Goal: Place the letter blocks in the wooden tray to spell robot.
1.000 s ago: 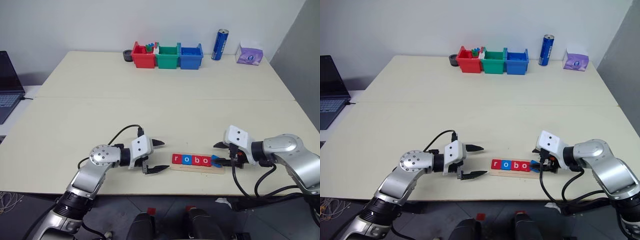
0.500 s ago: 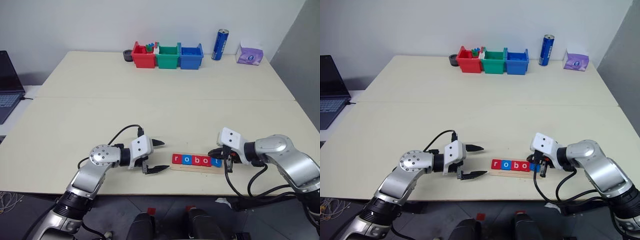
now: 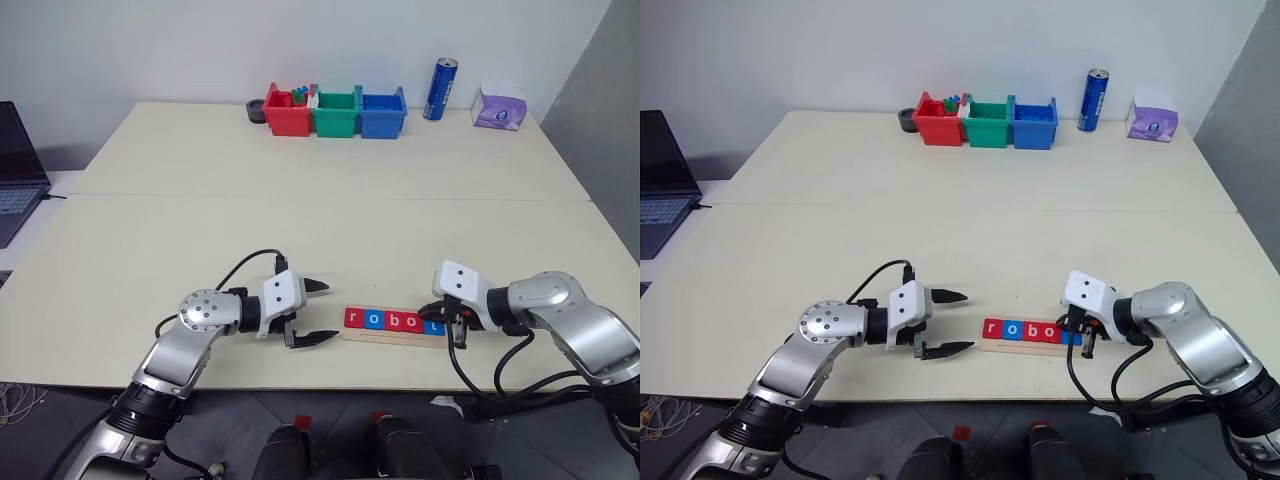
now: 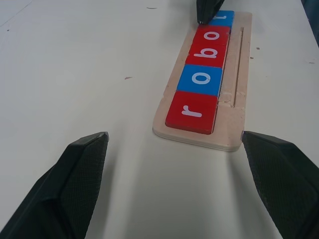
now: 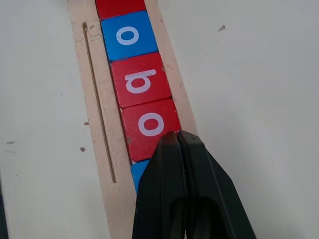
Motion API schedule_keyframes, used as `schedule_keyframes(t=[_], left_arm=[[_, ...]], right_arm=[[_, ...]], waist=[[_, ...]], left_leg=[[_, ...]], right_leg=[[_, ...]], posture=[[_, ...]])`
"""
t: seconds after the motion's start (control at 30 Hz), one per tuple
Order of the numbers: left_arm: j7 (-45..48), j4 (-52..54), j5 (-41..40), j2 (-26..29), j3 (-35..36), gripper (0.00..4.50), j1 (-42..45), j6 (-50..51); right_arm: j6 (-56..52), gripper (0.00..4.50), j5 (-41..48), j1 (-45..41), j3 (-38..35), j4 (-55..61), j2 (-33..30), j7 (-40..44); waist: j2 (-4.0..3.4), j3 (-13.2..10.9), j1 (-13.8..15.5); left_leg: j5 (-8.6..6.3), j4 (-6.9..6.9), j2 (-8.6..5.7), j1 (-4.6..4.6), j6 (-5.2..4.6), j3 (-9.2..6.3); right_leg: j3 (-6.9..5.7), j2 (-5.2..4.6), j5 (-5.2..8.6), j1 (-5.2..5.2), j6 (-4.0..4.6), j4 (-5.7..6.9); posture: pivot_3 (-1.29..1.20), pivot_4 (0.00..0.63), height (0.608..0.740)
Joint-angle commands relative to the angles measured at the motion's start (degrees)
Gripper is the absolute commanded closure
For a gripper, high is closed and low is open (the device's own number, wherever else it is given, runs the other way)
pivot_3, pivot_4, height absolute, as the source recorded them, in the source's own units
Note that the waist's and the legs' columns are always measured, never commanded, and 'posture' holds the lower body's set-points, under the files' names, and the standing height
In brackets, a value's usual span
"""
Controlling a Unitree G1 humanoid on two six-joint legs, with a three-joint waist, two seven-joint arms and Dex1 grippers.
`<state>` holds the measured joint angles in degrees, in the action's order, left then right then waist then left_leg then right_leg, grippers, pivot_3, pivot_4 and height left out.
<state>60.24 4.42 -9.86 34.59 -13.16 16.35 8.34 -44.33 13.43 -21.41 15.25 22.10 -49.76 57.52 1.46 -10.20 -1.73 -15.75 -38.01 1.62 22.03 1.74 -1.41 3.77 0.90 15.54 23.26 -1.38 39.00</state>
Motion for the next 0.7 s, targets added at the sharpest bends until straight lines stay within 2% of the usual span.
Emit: schedule_keyframes(t=[0.03, 0.17, 0.27, 0.5, 0.63, 0.7], left_arm=[[-0.3, 2.1, -0.3, 0.6, 1.1, 0.0, -0.3, -0.4], [-0.8, 2.3, -0.8, 1.0, 2.2, 0.0, -1.1, 0.0], [-1.2, 2.0, -1.5, 1.6, 3.6, 0.0, -1.8, 0.4], [2.4, 0.7, -4.3, 3.9, 5.5, 0.0, -2.1, 1.6], [0.6, -2.3, -2.6, 3.4, 6.1, 0.0, -0.1, 0.0], [-0.6, -3.5, -0.6, 3.4, 5.6, 0.0, 0.3, -1.8]], right_arm=[[-0.9, 4.45, 2.2, -0.6, -4.6, 3.7, -2.3, 0.9], [-0.2, 4.45, 4.1, 3.7, -9.0, 5.7, -6.0, 1.7], [1.0, 3.89, 5.5, 7.7, -13.2, 6.1, -7.0, 1.6], [3.3, 1.49, 9.1, 18.7, -23.2, 6.4, -10.1, 5.1], [4.7, 0.05, 11.4, 19.1, -25.1, 4.8, -10.8, 7.3], [5.4, 0.02, 12.0, 18.1, -25.7, 3.7, -10.4, 7.2]], waist=[[0.0, 0.0, 0.0], [0.01, 0.0, 0.1], [0.01, 0.0, 0.1], [0.01, 0.0, 0.1], [0.02, 0.0, 0.0], [0.03, 0.0, -0.1]], left_leg=[[0.0, 0.0, 0.0, 0.0, 0.0, -0.01], [0.0, 0.0, -0.01, 0.01, 0.0, 0.0], [0.0, 0.0, 0.0, 0.03, 0.0, 0.01], [0.0, 0.0, 0.0, 0.01, 0.0, 0.07], [0.0, -0.03, -0.01, -0.02, 0.0, 0.09], [0.0, -0.04, -0.02, -0.03, 0.0, 0.1]], right_leg=[[0.0, 0.0, 0.0, 0.0, 0.0, 0.0], [0.0, -0.02, 0.01, 0.0, -0.02, -0.02], [0.0, -0.02, 0.01, 0.0, -0.02, -0.02], [-0.02, -0.01, 0.02, -0.02, -0.03, 0.0], [-0.03, 0.0, 0.02, -0.04, -0.03, 0.0], [-0.03, 0.02, 0.01, -0.05, -0.03, 0.01]], posture=[[0.0, 0.15, 0.74], [0.0, 0.15, 0.74], [0.0, 0.15, 0.74], [0.0, 0.15, 0.74], [0.0, 0.15, 0.74], [0.0, 0.15, 0.74]])
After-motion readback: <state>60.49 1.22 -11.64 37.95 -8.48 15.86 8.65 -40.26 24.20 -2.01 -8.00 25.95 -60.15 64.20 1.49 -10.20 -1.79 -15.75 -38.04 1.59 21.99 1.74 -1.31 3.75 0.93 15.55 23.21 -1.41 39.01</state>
